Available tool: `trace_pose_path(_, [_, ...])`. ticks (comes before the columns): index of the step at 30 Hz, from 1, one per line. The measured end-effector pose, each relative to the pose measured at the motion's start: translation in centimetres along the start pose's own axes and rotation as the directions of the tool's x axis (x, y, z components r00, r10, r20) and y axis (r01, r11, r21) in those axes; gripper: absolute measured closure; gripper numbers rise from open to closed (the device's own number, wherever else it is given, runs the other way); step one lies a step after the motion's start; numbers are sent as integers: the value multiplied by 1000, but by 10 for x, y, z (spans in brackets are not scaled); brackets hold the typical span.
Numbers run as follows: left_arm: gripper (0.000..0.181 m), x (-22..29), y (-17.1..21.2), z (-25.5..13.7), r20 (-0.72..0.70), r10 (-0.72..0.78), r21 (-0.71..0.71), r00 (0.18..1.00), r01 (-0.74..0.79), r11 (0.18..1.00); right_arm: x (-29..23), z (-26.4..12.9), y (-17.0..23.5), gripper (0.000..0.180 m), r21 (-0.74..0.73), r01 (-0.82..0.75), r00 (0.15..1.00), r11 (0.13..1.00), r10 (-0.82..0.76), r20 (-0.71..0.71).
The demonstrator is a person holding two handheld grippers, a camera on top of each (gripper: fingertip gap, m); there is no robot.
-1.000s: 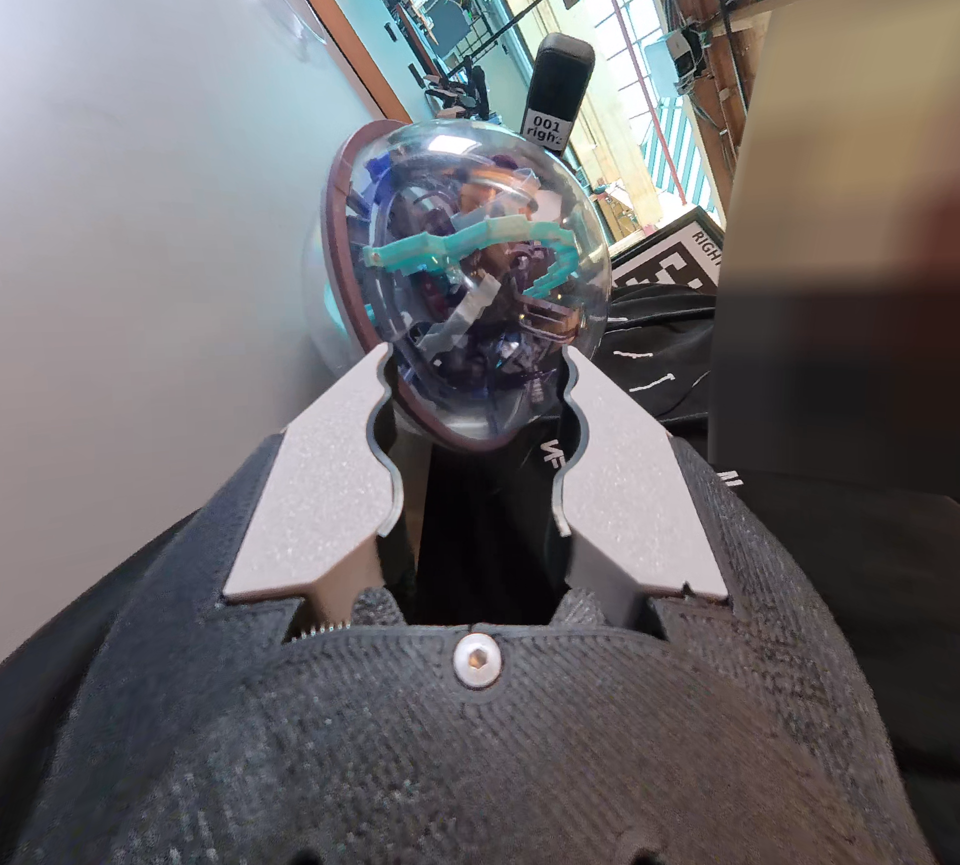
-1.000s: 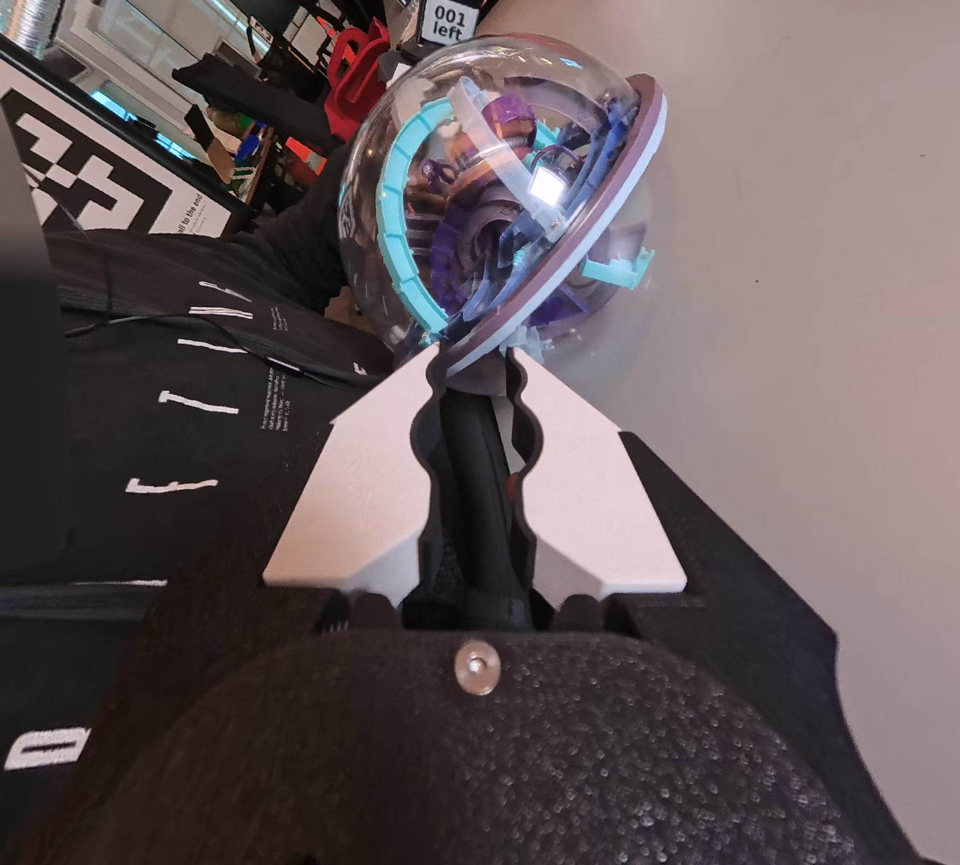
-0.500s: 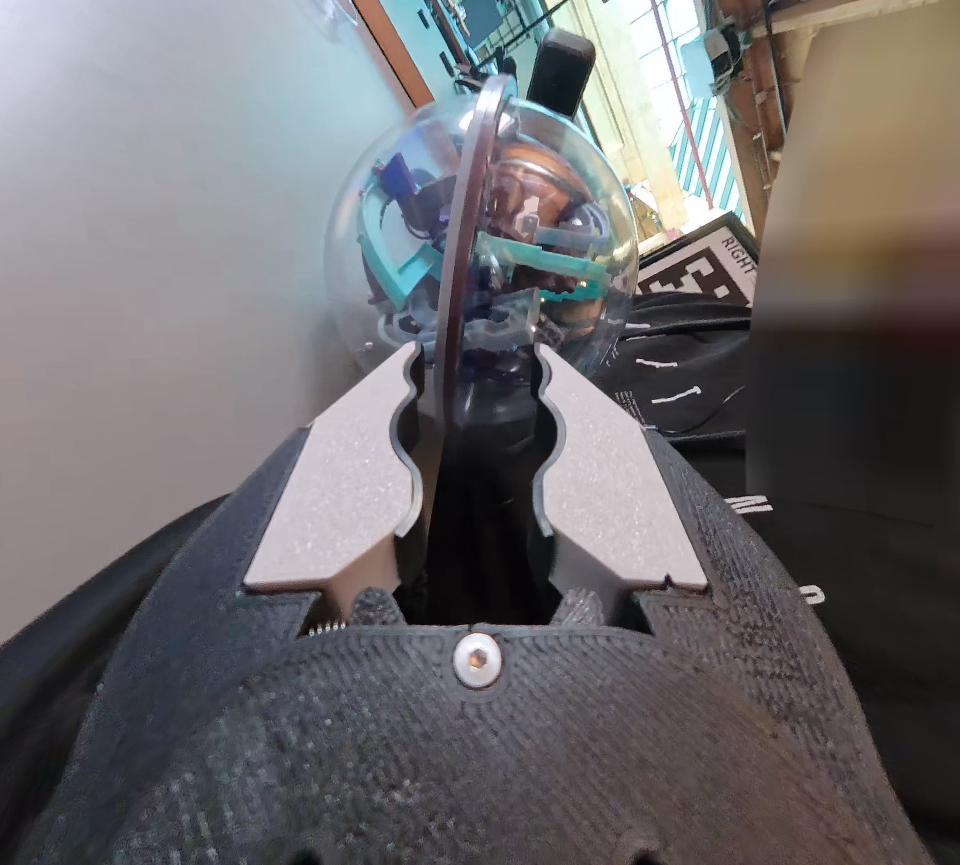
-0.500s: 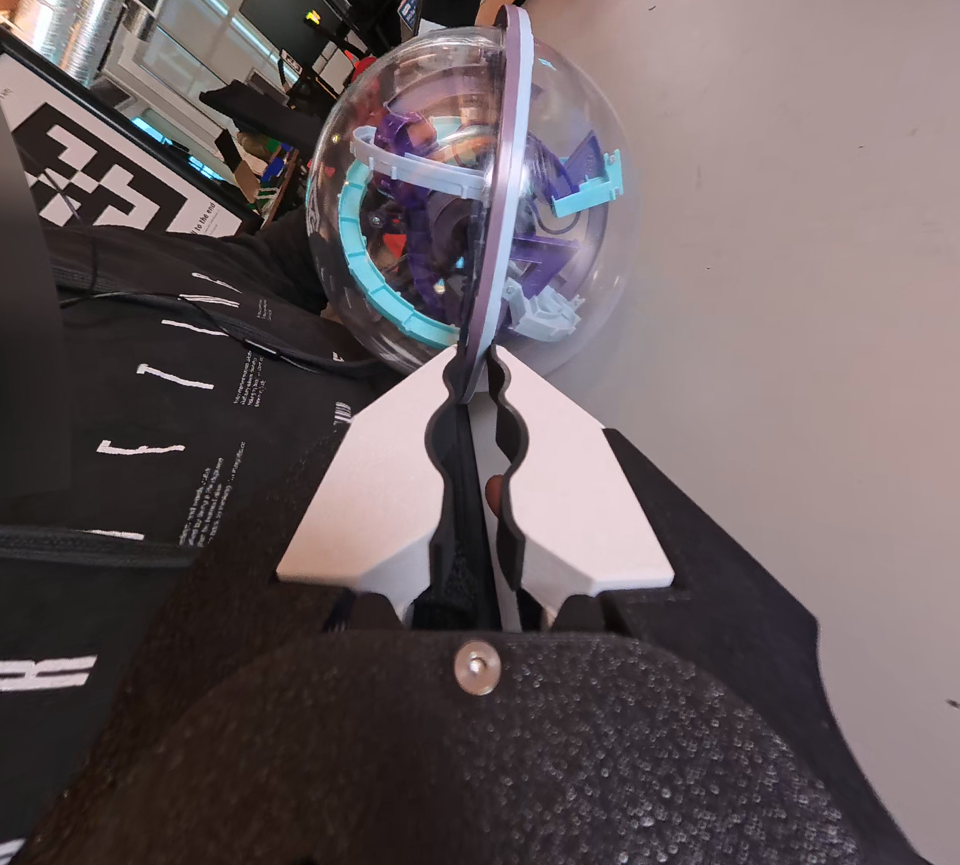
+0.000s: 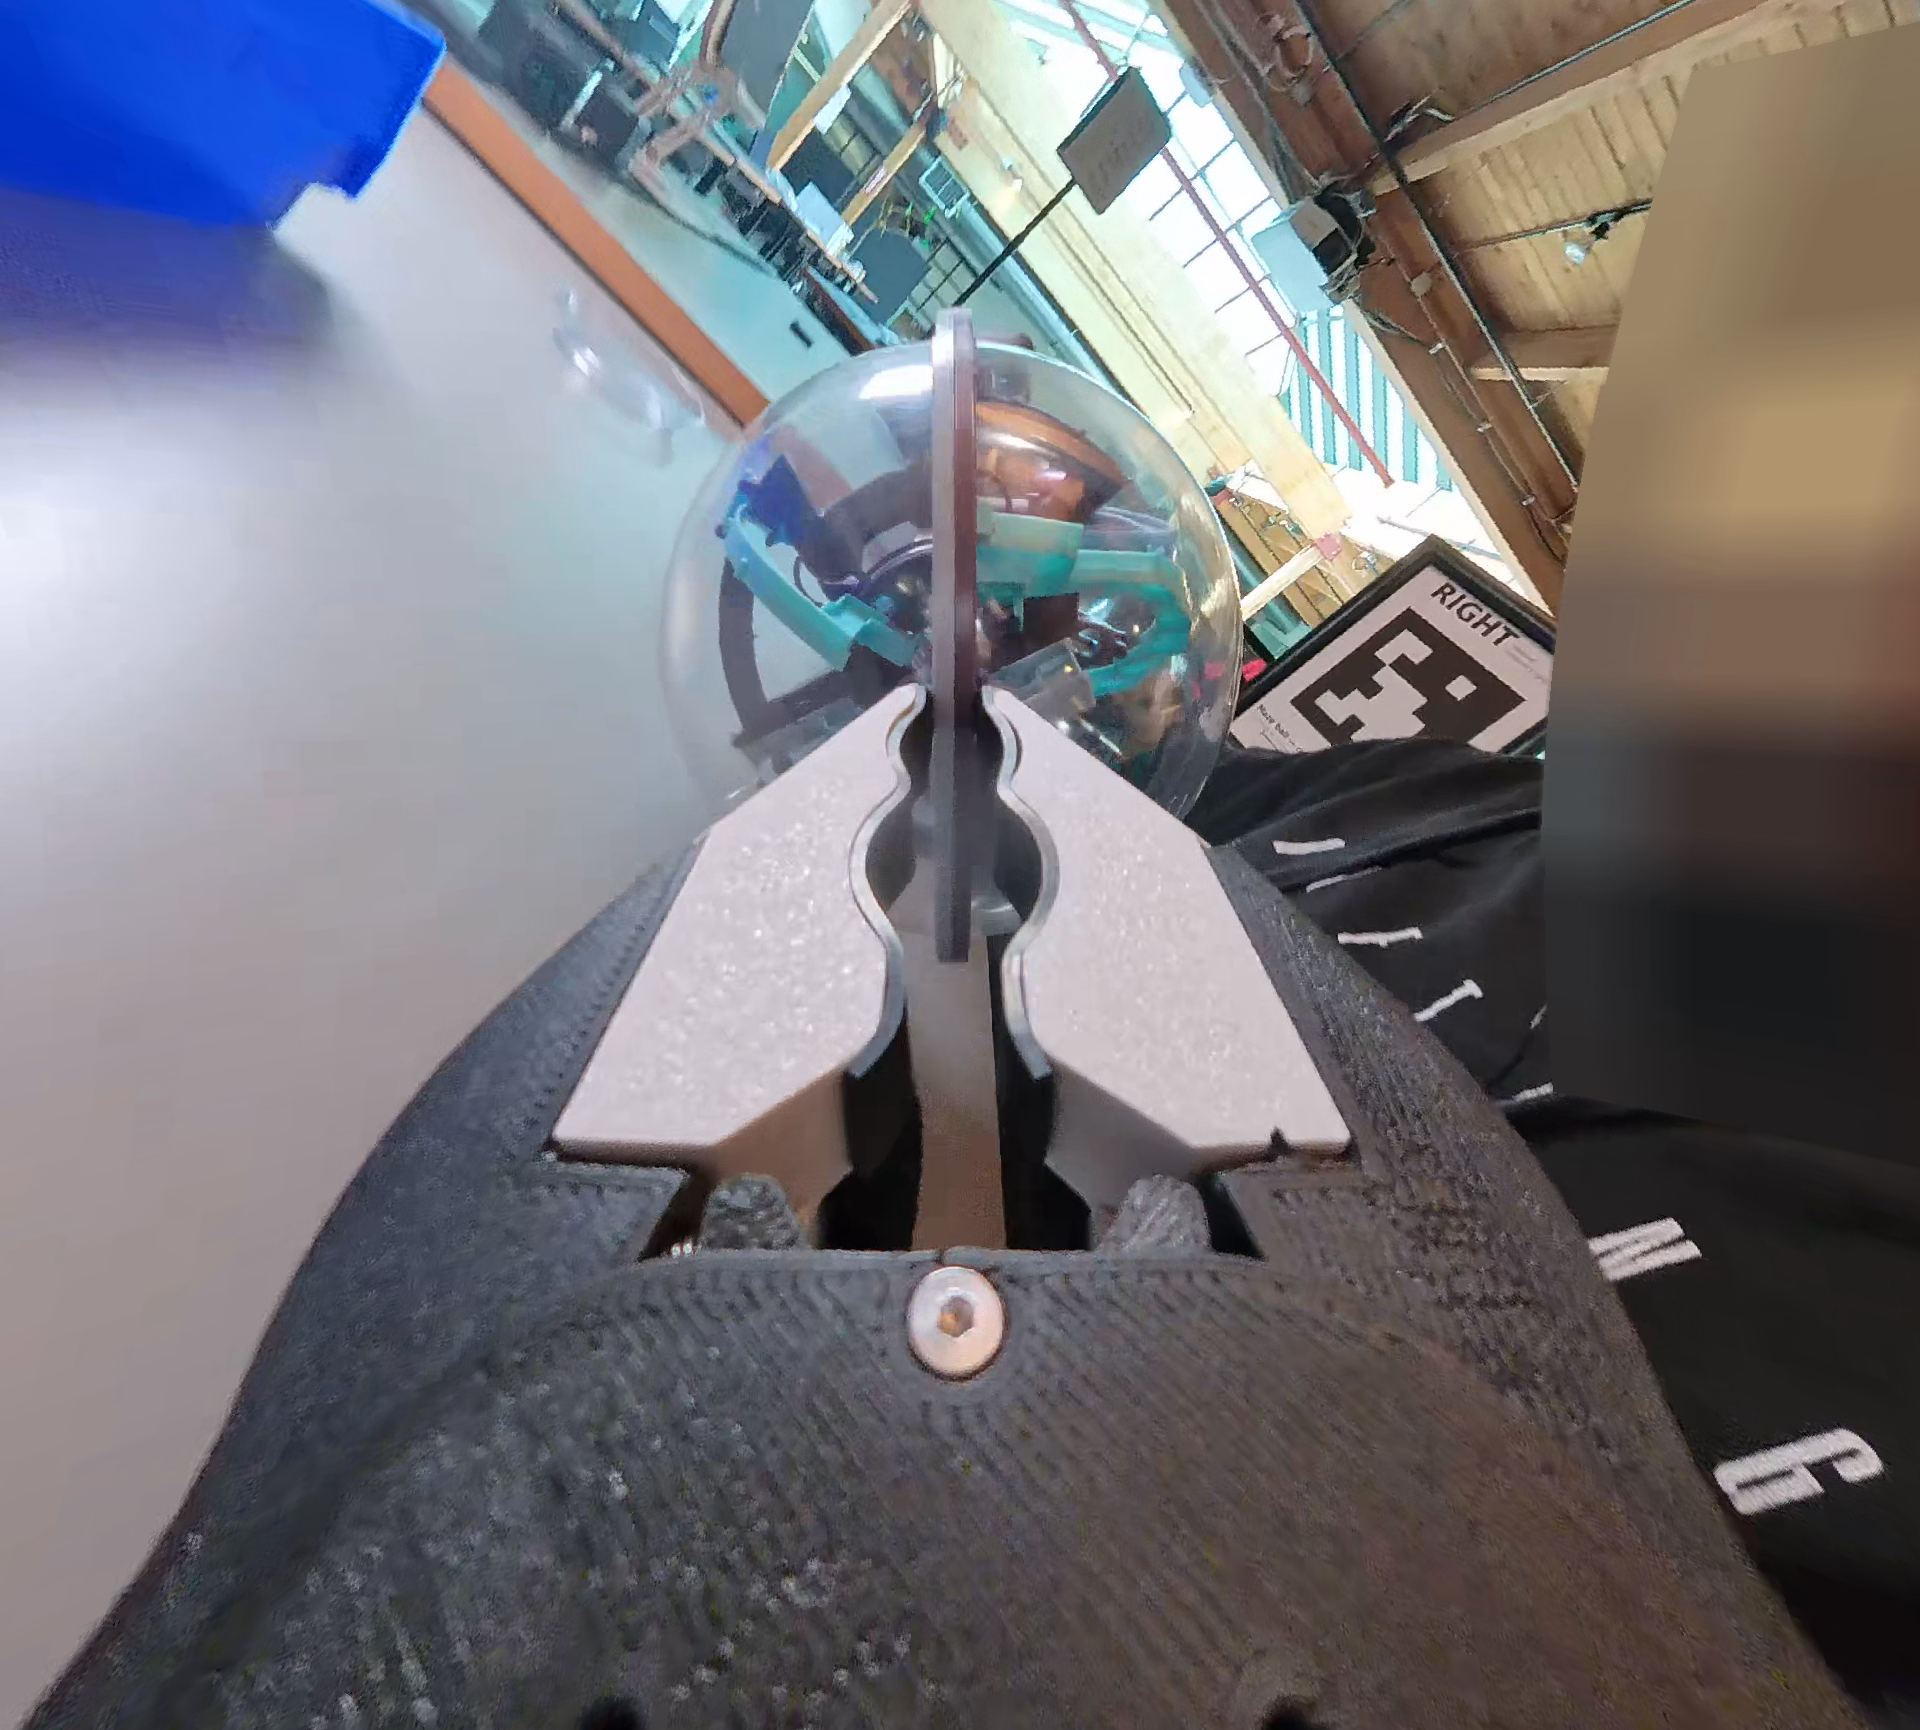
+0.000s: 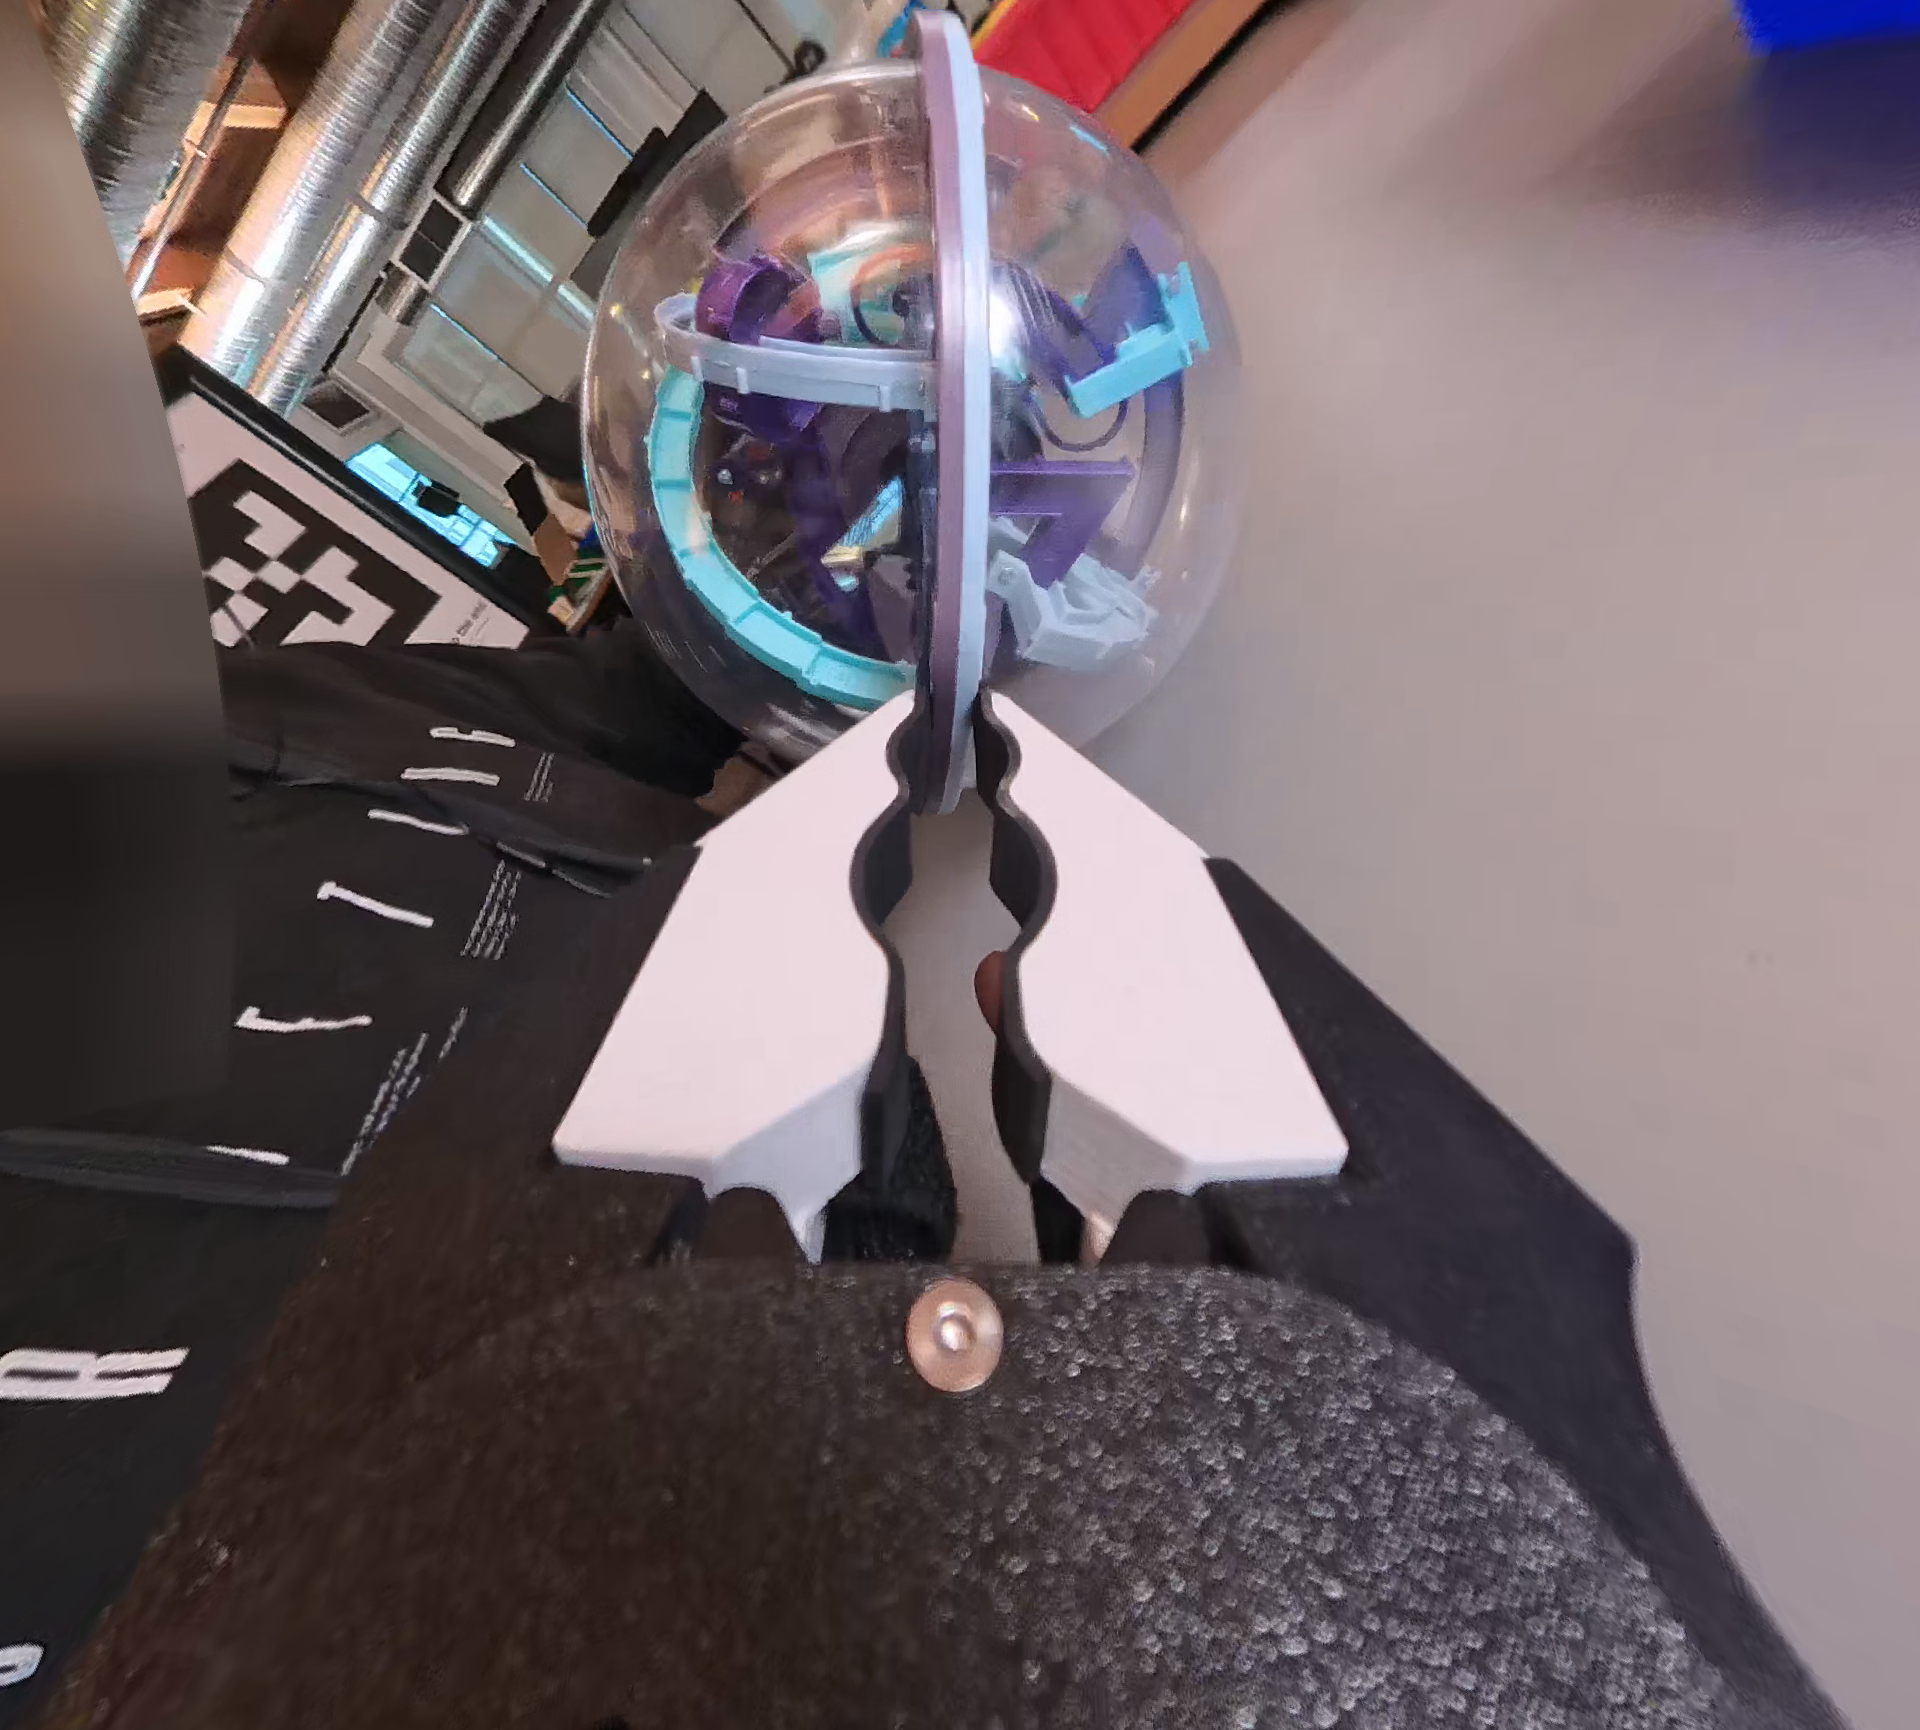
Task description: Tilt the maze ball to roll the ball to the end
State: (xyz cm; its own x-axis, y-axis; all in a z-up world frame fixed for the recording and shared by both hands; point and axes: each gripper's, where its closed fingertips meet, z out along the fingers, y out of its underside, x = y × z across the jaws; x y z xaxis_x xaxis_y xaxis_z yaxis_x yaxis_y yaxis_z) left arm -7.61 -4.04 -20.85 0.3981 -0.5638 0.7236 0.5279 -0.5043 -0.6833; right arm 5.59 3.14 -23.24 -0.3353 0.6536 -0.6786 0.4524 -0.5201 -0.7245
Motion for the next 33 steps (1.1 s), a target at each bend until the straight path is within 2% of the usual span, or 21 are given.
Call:
trace_pose_path(7, [175,15,-57,24,-38,147,46,988,-145,988,-11,-23,-68,174,80,172,984,982,-169,-47])
trace_pose_path(15, [174,51,-106,36,-57,329,95,942,-323,942,-38,-35,-125,174,99,376,926,921,-370,-77])
trace_pose_path(25, [174,95,-146,40,-53,511,126,858,-502,856,-70,-40,-170,174,105,551,834,828,-543,-99])
trace_pose_path(33, [174,117,-161,43,-47,609,129,792,-599,790,-86,-44,-190,174,122,646,764,754,-638,-101])
